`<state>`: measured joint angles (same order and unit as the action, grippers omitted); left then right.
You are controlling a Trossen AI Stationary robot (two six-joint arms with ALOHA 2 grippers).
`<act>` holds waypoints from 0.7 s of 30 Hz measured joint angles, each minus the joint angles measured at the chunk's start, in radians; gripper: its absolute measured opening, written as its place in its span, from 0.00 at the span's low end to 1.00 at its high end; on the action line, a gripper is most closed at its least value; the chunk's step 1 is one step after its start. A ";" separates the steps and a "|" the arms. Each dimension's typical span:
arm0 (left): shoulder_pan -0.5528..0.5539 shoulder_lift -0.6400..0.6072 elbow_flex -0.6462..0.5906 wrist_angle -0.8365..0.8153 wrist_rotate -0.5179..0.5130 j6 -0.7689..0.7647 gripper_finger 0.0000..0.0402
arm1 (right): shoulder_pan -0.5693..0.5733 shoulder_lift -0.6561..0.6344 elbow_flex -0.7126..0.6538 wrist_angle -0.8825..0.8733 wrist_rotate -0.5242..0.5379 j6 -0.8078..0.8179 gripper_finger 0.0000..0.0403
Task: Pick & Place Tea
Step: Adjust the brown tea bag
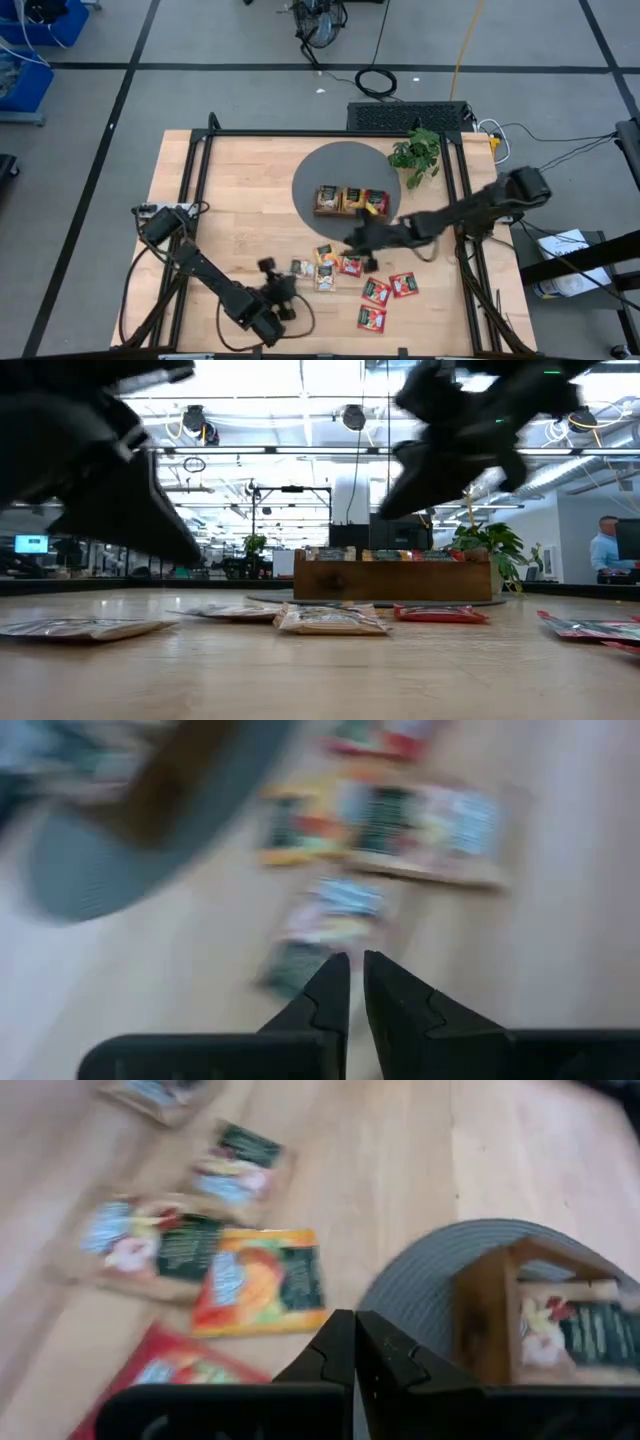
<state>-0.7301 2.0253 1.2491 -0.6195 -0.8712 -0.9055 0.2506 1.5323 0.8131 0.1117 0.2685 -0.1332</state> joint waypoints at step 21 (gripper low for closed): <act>0.426 -0.128 0.003 -0.033 0.120 0.060 0.10 | 0.105 -0.365 -0.671 0.403 0.174 0.357 0.00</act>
<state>-0.3042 1.8977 1.2518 -0.6523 -0.7517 -0.8453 0.3554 1.1675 0.1424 0.5150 0.4423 0.2241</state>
